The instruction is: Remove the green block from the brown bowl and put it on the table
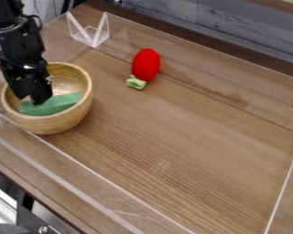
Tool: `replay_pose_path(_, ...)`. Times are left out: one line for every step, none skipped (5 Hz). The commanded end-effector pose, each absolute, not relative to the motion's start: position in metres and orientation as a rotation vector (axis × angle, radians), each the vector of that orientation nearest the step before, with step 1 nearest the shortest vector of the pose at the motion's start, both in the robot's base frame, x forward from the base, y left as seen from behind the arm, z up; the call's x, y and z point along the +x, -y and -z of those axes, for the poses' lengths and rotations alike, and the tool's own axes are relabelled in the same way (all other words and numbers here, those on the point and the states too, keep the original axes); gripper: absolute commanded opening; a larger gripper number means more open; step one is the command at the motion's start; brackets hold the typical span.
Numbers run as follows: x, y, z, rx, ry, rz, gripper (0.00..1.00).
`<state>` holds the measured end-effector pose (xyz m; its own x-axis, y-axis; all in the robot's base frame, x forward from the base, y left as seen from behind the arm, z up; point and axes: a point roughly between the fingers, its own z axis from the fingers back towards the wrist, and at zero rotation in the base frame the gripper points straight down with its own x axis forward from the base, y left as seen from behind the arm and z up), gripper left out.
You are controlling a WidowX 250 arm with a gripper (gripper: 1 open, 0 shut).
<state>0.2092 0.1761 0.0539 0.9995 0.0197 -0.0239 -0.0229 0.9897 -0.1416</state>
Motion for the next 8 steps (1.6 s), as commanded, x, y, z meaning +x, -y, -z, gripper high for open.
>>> replay_pose_path(0.223,-0.176,-0.075,-0.109,0.018,-0.071,0.00)
replay_pose_path(0.226,-0.172,-0.094,-0.111,0.050,-0.018,0.00)
replay_pose_path(0.232,-0.159,-0.113,-0.114,0.084,0.048,0.00)
replay_pose_path(0.231,-0.154,-0.099,-0.111,0.064,0.125,1.00)
replay_pose_path(0.222,-0.160,-0.086,-0.108,0.045,0.119,1.00)
replay_pose_path(0.220,-0.156,-0.092,-0.103,0.061,0.090,0.00)
replay_pose_path(0.222,-0.168,-0.102,-0.102,0.076,0.113,0.00)
replay_pose_path(0.226,-0.171,-0.108,-0.101,0.083,0.159,0.00)
